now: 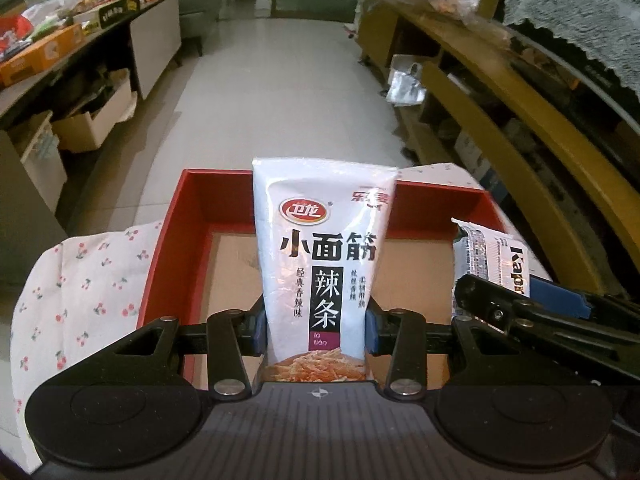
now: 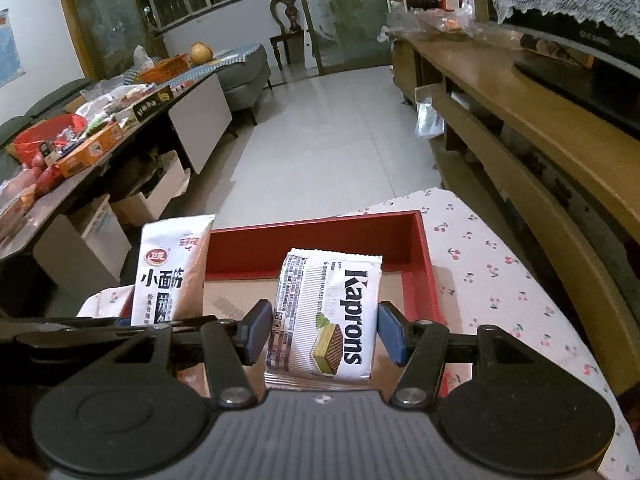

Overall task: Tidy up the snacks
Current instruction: 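Lift both held snacks and carry them over the red box, then lower both snacks into the red box and open both tools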

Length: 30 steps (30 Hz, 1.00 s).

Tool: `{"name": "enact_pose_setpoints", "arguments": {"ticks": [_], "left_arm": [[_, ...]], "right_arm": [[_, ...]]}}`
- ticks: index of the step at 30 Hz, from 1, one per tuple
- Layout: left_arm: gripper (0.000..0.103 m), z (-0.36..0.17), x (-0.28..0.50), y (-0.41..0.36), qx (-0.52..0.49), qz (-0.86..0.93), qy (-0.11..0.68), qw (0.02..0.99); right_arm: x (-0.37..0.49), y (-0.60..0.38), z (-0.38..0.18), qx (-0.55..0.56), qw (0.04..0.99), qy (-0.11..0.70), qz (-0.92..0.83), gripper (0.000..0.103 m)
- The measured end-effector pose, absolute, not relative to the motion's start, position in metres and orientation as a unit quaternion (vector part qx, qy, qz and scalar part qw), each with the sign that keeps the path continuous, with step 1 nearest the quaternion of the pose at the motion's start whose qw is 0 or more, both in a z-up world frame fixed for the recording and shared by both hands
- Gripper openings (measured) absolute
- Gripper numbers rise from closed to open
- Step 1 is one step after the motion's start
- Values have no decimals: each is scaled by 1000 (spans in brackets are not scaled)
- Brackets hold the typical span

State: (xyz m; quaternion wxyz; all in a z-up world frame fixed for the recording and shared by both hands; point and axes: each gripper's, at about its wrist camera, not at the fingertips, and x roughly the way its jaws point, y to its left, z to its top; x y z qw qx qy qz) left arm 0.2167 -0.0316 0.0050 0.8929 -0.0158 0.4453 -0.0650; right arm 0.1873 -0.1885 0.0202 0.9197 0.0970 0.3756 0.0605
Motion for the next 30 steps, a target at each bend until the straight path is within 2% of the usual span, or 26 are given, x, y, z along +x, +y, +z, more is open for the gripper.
{"name": "enact_pose_setpoints", "arguments": {"ticks": [11, 16, 20, 24, 30], "left_arm": [[50, -37, 247, -26, -6, -36, 486, 873], [52, -47, 249, -18, -13, -25, 501, 865], [63, -44, 246, -18, 2, -15, 499, 866], [67, -39, 242, -16, -5, -15, 496, 868], [79, -20, 230, -16, -13, -21, 474, 880]], "right_arm": [[227, -178, -25, 81, 903, 418, 64, 63], [227, -166, -31, 39, 908, 412, 62, 64], [228, -165, -35, 35, 906, 415, 71, 64], [226, -162, -30, 20, 908, 414, 67, 64], [209, -166, -7, 13, 920, 387, 63, 69]]}}
